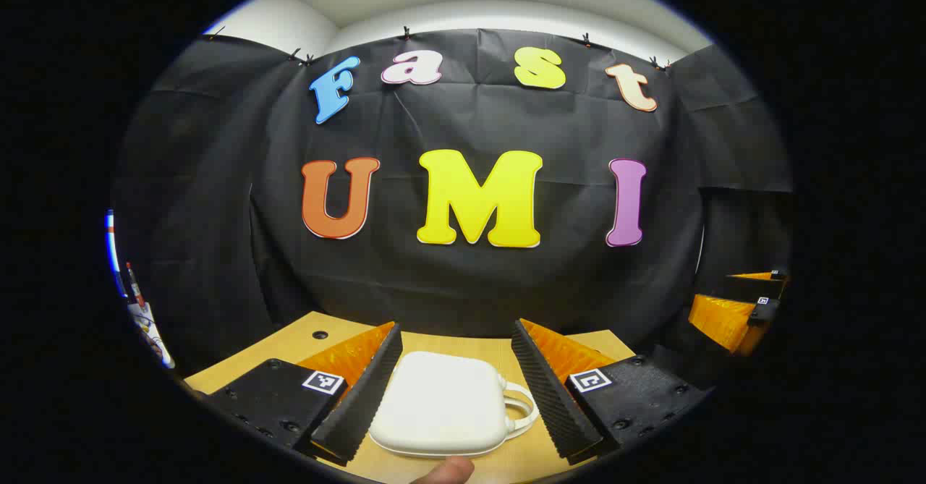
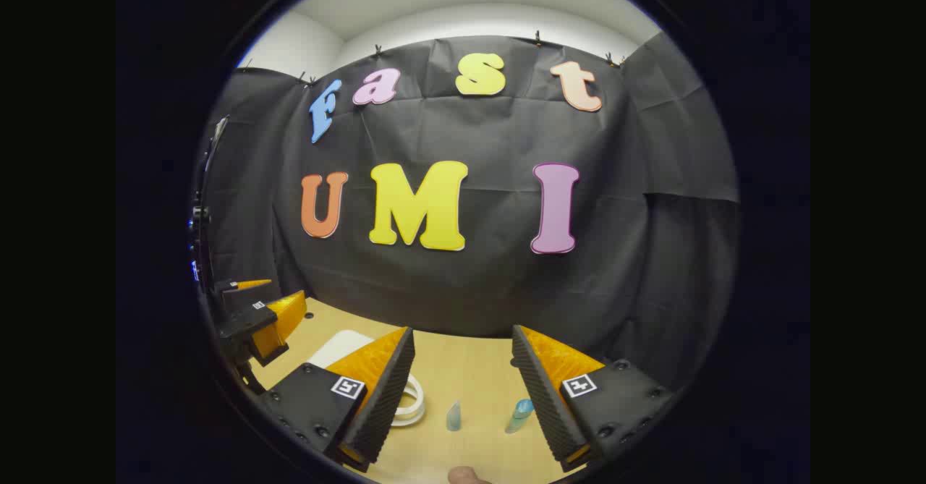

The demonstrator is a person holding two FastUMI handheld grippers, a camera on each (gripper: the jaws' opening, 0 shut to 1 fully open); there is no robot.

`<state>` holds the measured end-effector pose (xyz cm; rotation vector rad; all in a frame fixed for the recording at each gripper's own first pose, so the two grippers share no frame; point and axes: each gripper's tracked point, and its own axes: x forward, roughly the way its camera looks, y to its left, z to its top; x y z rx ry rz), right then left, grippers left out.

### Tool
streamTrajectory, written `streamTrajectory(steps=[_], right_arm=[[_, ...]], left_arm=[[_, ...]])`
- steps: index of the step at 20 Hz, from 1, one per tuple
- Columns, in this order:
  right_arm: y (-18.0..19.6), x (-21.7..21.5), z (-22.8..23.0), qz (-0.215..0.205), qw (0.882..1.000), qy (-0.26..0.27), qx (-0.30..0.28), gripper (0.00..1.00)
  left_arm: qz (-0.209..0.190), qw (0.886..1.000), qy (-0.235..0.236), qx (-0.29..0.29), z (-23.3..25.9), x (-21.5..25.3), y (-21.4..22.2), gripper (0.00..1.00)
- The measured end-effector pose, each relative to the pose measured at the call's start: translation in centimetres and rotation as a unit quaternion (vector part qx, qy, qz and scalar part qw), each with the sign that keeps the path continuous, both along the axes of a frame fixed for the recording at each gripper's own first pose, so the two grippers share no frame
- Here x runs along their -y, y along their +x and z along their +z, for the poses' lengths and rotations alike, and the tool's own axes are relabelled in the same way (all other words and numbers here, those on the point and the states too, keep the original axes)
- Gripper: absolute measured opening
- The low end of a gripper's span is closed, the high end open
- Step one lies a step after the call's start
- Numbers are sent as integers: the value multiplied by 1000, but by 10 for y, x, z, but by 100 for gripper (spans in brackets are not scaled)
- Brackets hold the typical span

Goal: First open the suitcase, pack the skin care products into it, and then close the suitcase.

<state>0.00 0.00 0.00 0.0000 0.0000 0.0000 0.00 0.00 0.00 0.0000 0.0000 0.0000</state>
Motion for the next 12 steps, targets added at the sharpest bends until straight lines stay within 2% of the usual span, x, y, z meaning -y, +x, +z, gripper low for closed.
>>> streamTrajectory(steps=[12], right_arm=[[11,23,-20,-25,999,13,-27,80]], left_arm=[[-8,1000,4,-9,-15,9,13,97]])
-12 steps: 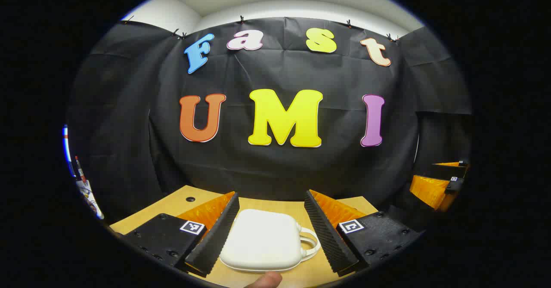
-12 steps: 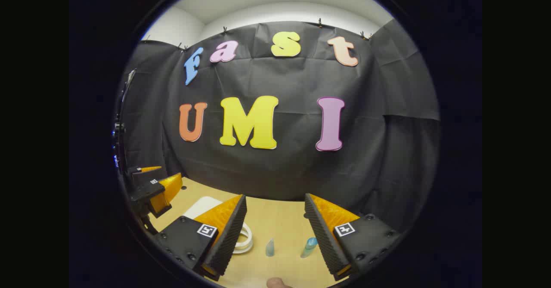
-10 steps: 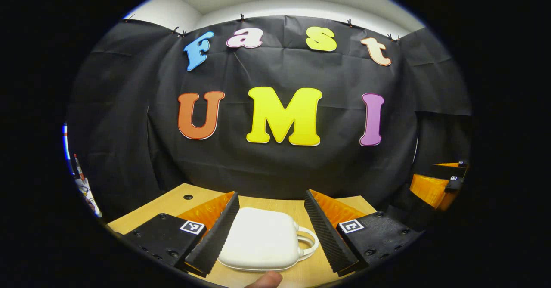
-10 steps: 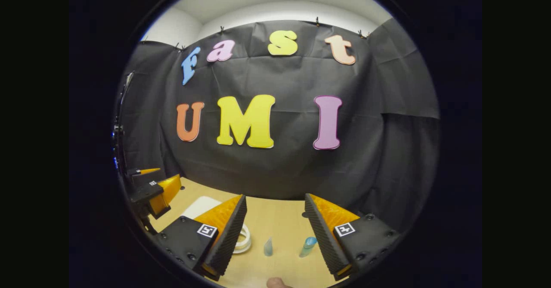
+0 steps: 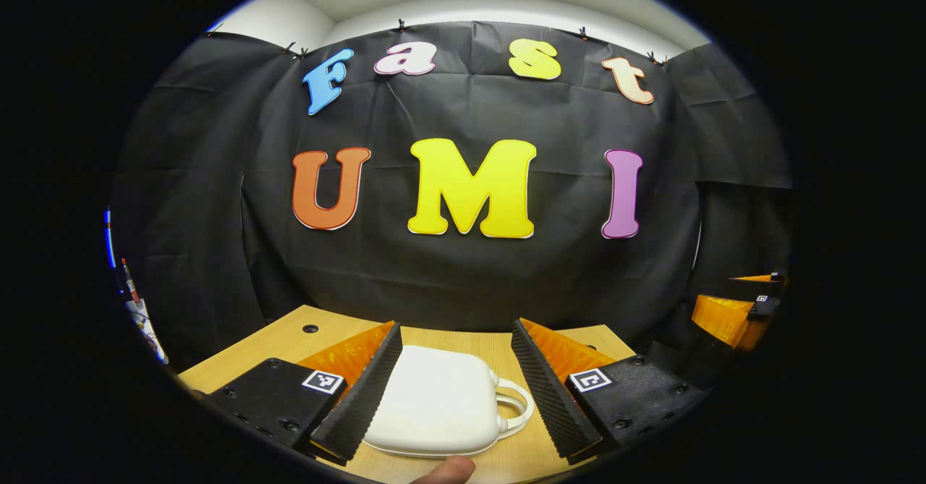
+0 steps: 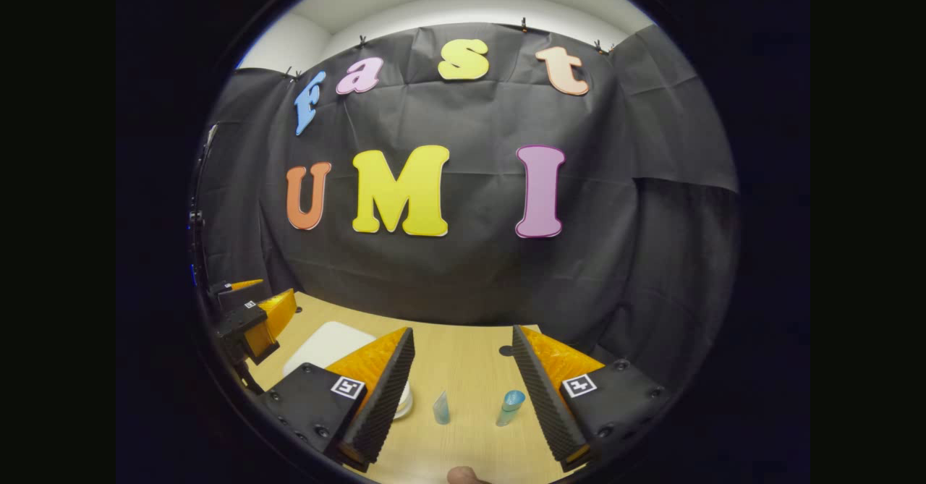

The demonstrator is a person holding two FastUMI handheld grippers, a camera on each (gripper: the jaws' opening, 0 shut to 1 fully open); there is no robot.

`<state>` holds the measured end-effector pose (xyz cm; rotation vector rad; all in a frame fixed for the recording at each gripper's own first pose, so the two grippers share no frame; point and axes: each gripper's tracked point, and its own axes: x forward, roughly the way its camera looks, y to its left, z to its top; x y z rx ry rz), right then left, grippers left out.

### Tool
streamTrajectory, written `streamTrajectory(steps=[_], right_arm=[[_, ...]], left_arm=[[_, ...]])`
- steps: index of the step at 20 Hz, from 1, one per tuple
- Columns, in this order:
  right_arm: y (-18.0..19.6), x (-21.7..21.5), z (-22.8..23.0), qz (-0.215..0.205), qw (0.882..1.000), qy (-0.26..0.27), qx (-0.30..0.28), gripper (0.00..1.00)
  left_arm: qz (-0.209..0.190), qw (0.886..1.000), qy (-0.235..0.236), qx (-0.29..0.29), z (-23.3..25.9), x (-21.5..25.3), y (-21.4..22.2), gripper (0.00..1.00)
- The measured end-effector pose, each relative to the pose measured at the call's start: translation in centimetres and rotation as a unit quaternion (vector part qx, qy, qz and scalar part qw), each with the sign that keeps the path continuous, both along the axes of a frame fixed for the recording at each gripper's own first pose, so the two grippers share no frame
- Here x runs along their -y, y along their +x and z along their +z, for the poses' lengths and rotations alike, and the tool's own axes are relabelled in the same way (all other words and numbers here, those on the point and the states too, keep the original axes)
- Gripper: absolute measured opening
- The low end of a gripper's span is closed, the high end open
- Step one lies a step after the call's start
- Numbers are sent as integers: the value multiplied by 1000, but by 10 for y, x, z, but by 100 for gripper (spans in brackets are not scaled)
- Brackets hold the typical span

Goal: First open the suitcase, pack the skin care products into it, and then close the suitcase.

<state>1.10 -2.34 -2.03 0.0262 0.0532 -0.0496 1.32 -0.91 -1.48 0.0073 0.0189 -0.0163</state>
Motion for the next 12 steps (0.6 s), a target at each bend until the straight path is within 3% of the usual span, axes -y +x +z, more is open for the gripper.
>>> streamTrajectory(steps=[8,12], right_arm=[[0,18,-12,-17,1000,2,-11,81],[-11,51,-27,-43,999,-4,-23,80]], left_arm=[[-11,1000,18,-16,-19,12,8,97],[-25,998,41,-38,-53,29,14,97]])
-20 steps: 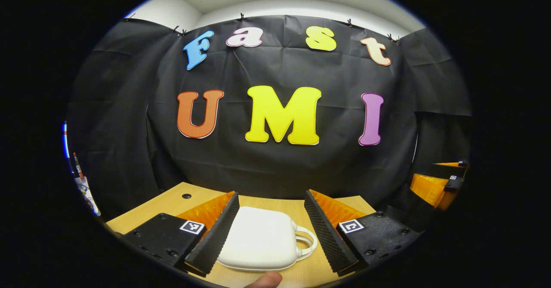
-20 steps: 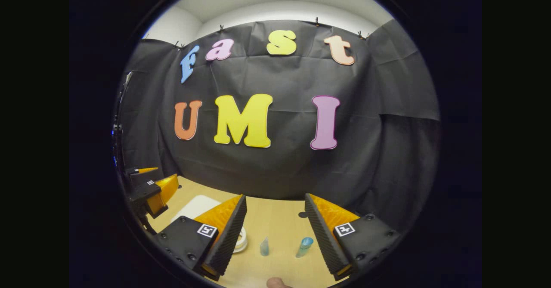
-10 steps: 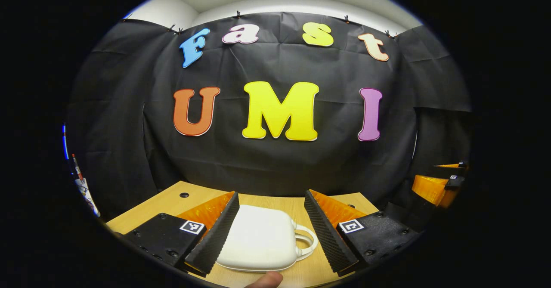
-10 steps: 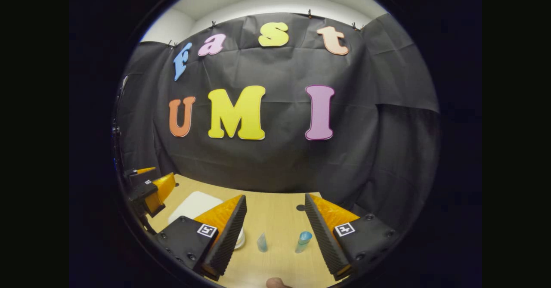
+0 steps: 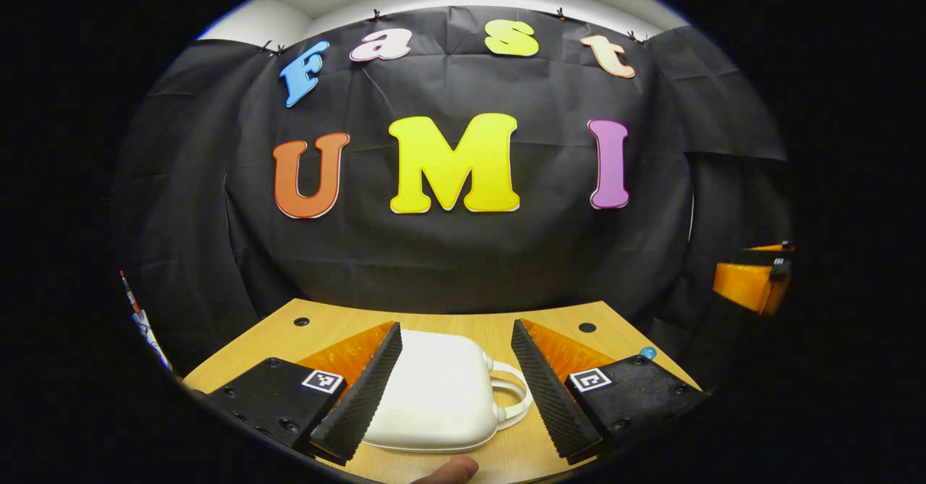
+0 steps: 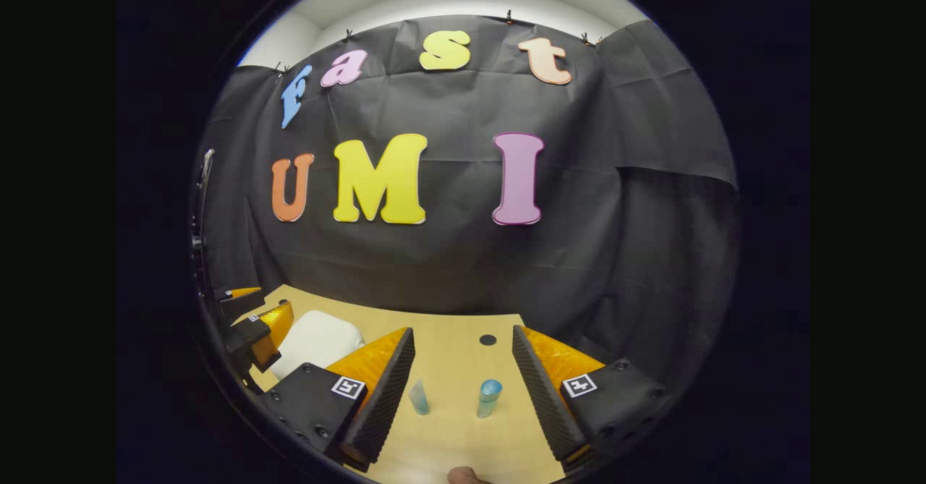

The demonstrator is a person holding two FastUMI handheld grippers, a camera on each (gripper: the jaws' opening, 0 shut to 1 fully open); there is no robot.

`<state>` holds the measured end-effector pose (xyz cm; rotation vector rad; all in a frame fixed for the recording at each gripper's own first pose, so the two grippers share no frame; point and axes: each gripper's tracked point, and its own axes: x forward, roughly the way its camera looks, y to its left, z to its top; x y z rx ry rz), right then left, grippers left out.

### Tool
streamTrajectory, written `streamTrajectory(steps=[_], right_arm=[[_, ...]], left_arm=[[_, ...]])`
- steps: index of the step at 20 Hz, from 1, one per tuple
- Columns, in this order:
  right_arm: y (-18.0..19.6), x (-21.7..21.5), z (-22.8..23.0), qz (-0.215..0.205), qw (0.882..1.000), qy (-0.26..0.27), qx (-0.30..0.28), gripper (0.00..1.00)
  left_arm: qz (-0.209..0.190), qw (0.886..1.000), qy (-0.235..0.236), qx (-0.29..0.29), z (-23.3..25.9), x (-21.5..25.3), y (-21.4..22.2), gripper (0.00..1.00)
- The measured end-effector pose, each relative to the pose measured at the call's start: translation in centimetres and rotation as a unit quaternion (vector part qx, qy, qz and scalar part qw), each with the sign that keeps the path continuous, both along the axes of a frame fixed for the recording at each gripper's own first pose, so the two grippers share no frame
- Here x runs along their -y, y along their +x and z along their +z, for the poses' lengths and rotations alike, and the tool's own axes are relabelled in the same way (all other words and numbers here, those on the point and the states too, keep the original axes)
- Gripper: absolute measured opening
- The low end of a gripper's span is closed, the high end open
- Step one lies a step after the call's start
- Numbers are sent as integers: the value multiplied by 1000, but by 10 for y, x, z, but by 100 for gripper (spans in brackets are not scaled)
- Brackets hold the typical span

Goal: First open the suitcase, pack the skin care products into it, and then close the suitcase.

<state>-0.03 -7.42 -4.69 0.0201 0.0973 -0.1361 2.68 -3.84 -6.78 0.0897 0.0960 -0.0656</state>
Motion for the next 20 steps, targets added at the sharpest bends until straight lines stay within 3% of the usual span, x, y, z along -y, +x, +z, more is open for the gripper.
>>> streamTrajectory(steps=[6,11,16,20], right_arm=[[-27,77,-22,-62,998,-13,-14,80],[-31,109,-41,-68,997,0,-27,80],[-26,129,-61,-61,997,13,-42,80],[-23,132,-74,-49,997,28,-53,80]], left_arm=[[-40,997,53,-35,-67,44,13,98],[-62,984,163,-44,-120,72,34,99],[-56,949,305,-54,-161,72,46,98],[-65,895,437,-62,-198,77,45,98]])
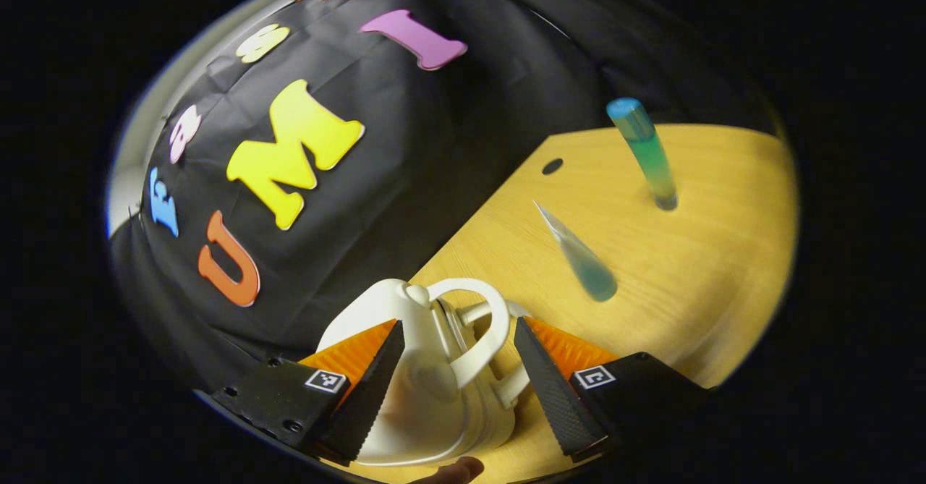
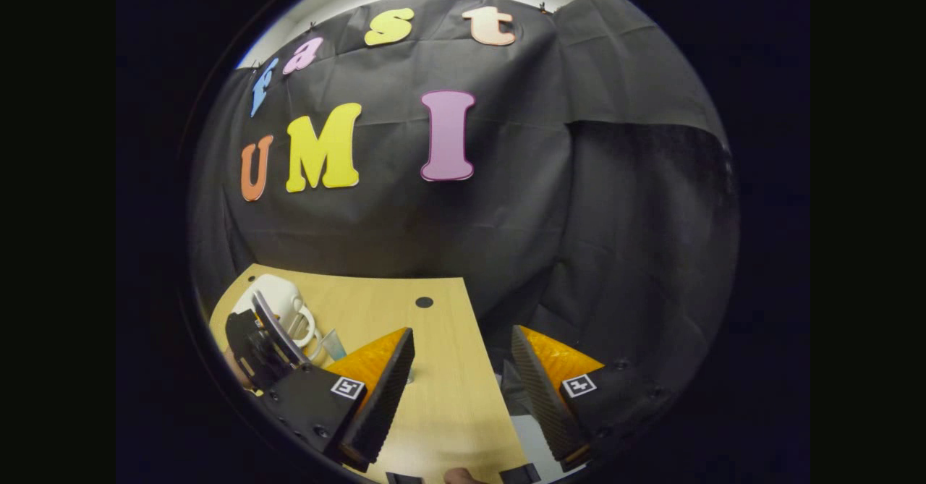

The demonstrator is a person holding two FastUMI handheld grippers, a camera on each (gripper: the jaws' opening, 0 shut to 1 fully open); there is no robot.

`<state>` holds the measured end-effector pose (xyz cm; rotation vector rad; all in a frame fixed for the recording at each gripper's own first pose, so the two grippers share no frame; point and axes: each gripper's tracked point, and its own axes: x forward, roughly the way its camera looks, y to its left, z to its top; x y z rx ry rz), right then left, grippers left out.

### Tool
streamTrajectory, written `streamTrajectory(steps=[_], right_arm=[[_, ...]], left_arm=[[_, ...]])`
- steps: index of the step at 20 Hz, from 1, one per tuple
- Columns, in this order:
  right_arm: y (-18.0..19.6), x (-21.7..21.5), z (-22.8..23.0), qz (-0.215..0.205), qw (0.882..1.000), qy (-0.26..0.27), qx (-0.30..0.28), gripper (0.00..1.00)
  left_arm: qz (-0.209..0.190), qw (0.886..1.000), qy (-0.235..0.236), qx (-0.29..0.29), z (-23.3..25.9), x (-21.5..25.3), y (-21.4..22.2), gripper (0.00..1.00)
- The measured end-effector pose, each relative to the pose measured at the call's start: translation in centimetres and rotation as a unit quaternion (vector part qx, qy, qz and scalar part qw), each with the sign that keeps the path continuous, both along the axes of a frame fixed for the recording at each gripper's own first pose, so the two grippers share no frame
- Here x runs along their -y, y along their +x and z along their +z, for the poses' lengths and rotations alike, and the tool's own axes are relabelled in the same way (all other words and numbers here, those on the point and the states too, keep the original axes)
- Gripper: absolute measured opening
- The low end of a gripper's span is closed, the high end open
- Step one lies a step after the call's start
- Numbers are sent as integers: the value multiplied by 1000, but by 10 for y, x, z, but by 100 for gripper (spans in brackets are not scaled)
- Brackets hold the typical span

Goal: First open the suitcase, pack the skin care products into it, and then close the suitcase.

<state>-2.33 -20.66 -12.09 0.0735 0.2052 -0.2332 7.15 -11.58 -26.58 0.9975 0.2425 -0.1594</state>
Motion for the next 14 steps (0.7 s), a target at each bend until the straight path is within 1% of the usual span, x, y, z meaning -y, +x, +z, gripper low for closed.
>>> streamTrajectory(steps=[2,3,4,6,7,8,9,10,11,12,13,14], right_arm=[[1,-1,-1,9,1000,2,0,80],[2,-2,-1,13,1000,4,-1,80],[2,-4,2,19,1000,9,1,80],[5,-8,8,27,1000,13,5,80],[10,-11,10,29,1000,9,6,80],[13,-13,12,31,999,4,6,80],[14,-15,12,35,999,-1,6,80],[14,-17,14,38,999,-5,6,81],[13,-19,15,41,999,-9,8,81],[12,-20,17,42,999,-14,9,80],[13,-23,19,43,999,-16,10,81],[14,-26,23,45,999,-17,12,80]], left_arm=[[-2,998,68,4,-10,3,-6,96],[-2,995,96,9,-16,3,-8,95],[-4,994,112,15,-20,5,-8,94],[-4,991,130,16,-20,0,5,81],[-4,990,137,12,-20,-4,16,66],[-2,989,147,5,-23,-7,23,58],[0,988,156,-1,-25,-9,23,46],[3,987,162,-8,-27,-12,24,42],[2,986,167,-8,-25,-13,23,31],[3,984,176,-11,-24,-12,22,29],[5,982,187,-13,-20,-14,21,23],[6,982,191,-14,-16,-14,21,20]])
